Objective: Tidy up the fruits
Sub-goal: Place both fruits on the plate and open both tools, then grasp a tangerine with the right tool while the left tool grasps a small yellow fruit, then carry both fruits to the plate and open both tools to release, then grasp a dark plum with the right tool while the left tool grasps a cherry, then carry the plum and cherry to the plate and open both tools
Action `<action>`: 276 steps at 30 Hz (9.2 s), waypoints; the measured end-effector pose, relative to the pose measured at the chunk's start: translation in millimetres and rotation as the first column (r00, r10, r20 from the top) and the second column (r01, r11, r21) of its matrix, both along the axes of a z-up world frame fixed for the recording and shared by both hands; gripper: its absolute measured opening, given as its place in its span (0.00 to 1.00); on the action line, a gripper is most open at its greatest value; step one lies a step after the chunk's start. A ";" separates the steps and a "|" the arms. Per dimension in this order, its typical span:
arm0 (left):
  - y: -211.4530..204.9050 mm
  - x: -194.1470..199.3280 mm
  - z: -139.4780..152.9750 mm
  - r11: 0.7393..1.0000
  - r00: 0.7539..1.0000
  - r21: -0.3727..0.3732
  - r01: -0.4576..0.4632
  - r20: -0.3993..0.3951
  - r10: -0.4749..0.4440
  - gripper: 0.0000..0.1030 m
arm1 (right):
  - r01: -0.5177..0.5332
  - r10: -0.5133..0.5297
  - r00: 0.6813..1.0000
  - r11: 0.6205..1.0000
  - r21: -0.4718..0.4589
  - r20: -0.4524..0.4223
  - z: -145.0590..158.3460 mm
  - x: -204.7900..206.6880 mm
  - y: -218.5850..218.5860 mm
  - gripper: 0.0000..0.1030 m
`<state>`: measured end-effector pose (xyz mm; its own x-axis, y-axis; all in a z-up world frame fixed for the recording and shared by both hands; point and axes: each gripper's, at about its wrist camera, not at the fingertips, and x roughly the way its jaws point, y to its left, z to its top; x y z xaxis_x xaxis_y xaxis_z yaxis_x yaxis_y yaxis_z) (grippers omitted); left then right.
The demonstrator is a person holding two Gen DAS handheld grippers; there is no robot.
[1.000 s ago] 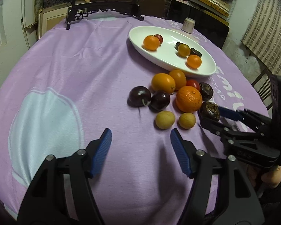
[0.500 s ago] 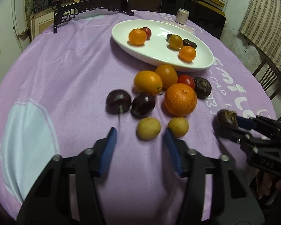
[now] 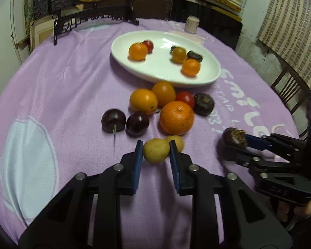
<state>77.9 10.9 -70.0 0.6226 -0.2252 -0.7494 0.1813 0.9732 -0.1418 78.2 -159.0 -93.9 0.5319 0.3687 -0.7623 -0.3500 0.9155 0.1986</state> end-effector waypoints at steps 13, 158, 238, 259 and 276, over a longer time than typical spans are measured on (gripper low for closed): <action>-3.3 21.6 28.6 1.000 0.999 0.006 0.026 0.045 -0.026 0.25 | 0.001 0.001 0.999 0.999 -0.037 0.053 23.0 18.5 4.5 0.41; -8.4 199.3 43.3 0.995 0.995 -0.001 -0.101 0.018 0.101 0.55 | 0.164 -0.159 0.981 0.986 -0.032 0.113 42.4 193.4 -13.2 0.58; -13.8 83.1 55.6 0.997 0.997 0.067 -0.034 0.078 0.028 0.28 | -0.005 0.004 0.998 1.000 0.008 0.059 45.6 58.5 0.5 0.40; -6.2 192.5 51.4 0.994 0.995 0.032 -0.100 0.017 0.099 0.50 | 0.035 -0.033 0.998 0.999 -0.040 0.061 51.4 163.5 32.2 0.54; 35.7 42.1 51.7 0.992 0.988 -0.027 -0.124 0.086 0.126 0.52 | 0.019 -0.019 0.994 1.000 0.004 0.110 69.6 36.6 -0.8 0.55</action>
